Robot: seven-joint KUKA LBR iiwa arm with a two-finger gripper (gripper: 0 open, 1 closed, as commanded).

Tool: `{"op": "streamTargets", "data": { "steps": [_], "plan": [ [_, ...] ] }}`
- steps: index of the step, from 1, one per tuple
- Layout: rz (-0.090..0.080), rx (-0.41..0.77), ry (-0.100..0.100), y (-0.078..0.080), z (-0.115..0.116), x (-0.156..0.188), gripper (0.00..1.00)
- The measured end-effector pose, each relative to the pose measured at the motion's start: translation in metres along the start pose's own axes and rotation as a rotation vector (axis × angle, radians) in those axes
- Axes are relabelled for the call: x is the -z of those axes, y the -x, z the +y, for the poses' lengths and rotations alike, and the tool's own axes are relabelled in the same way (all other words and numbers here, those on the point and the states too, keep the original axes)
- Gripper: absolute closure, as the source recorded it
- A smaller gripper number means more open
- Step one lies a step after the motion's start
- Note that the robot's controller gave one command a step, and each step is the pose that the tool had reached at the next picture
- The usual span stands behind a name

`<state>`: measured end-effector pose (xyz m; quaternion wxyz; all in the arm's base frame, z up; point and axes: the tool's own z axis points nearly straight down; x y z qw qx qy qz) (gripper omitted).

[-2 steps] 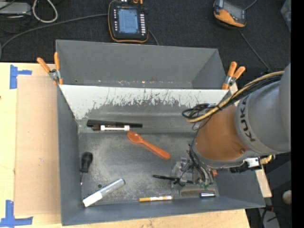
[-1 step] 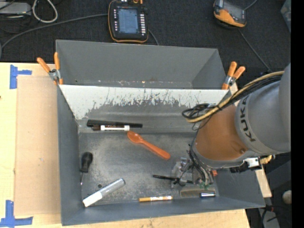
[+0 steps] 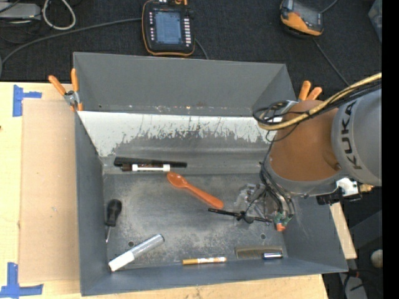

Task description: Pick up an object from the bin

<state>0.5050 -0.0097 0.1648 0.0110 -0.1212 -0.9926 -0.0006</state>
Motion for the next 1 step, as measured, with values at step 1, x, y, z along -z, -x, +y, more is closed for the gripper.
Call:
{"op": "streamTargets", "data": {
  "steps": [1],
  "plan": [
    [-0.006,0.007,0.001,0.0010,-0.0003,0.0555,1.00]
  ]
}}
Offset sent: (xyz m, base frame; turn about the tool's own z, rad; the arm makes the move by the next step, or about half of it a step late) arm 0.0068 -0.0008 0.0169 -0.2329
